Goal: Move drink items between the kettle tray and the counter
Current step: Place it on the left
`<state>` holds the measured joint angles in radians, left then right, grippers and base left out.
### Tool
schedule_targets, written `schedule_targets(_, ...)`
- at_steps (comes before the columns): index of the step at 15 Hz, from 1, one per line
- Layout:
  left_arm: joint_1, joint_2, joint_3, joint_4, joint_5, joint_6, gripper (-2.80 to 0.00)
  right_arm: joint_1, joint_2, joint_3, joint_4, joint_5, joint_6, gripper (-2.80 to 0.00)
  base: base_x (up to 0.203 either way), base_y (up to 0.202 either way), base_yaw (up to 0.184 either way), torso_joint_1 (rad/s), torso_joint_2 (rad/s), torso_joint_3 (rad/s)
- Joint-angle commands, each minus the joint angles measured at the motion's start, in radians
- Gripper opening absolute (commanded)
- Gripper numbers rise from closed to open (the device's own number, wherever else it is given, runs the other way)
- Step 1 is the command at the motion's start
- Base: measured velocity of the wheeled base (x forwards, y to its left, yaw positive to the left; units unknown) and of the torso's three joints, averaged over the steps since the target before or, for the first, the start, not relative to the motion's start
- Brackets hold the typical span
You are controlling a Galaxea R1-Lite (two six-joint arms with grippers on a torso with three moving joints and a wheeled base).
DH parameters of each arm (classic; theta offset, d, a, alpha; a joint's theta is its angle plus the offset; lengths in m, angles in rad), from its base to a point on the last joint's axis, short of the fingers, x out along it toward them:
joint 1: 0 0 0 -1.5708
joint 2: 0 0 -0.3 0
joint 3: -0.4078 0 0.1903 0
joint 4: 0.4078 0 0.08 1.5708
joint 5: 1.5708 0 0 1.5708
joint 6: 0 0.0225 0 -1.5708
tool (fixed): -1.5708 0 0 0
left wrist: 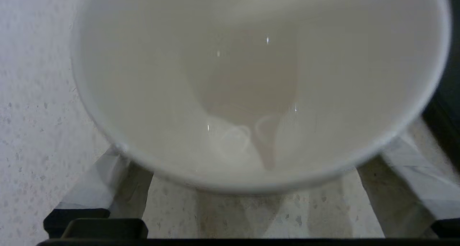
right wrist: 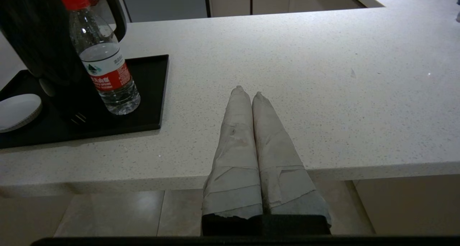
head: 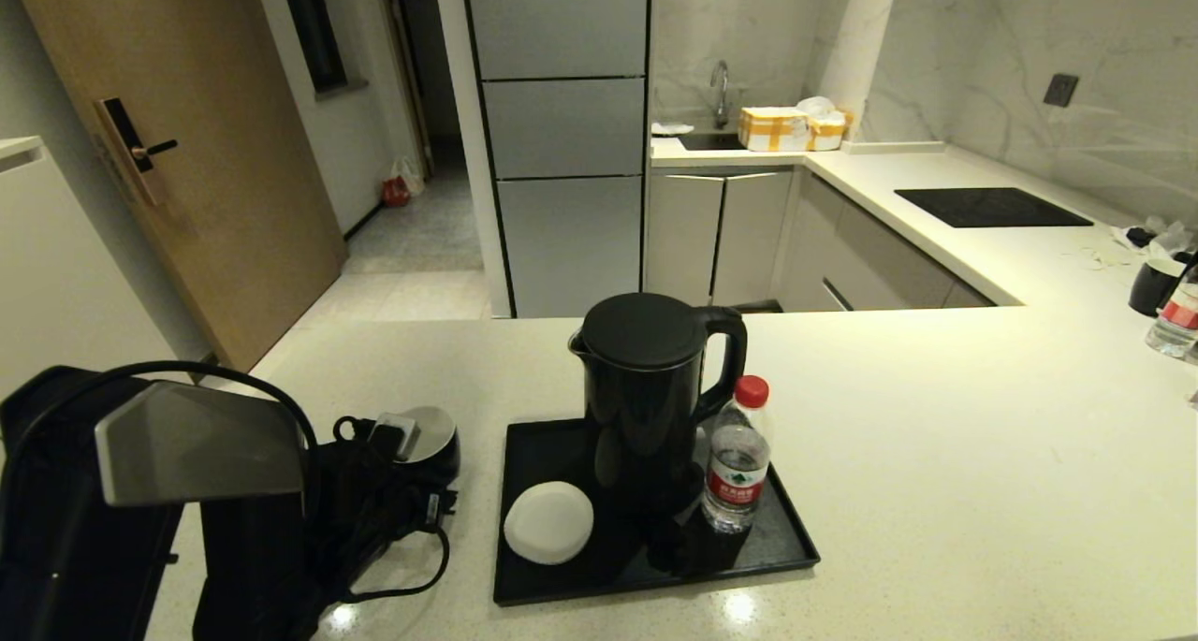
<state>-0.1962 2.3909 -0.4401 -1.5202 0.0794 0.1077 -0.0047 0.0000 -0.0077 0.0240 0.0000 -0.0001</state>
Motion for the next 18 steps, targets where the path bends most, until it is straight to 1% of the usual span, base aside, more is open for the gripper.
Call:
schedule_targets(1,0.0,-0.01,0.031,-0.01,0.004,-0.002,0.0,0.0,0.0,0.0,0.001,0.0,0.0,-2.8,0.0,0.0,0.0,0.0,0.0,0.0)
schedule_targets(7,-0.002,-0.04,0.083,-0.01,0.004,-0.004,0.0,0.0,0.0,0.0,0.001,-0.002,-0.001,-2.8,0.0,0.0,0.0,0.0,0.0,0.0)
schedule_targets(11,-0.015,-0.08,0.164,-0.01,-0.002,-0.006,0.0,0.0,0.0,0.0,0.001,0.0,-0.001,-2.8,0.0,0.0,0.0,0.0,0.0,0.0)
schedule_targets(13,-0.023,-0.091,0.185,-0.01,-0.003,-0.008,0.0,0.0,0.0,0.0,0.001,0.0,-0.001,-2.8,0.0,0.0,0.0,0.0,0.0,0.0)
schedule_targets(16,-0.039,-0.145,0.28,-0.01,-0.034,-0.011,0.0,0.0,0.0,0.0,0.001,0.0,0.0,-2.8,0.0,0.0,0.0,0.0,0.0,0.0)
schedule_targets(18,-0.043,-0.17,0.311,-0.01,-0.046,-0.019,0.0,0.0,0.0,0.0,0.001,-0.002,-0.001,-2.8,0.0,0.0,0.0,0.0,0.0,0.0)
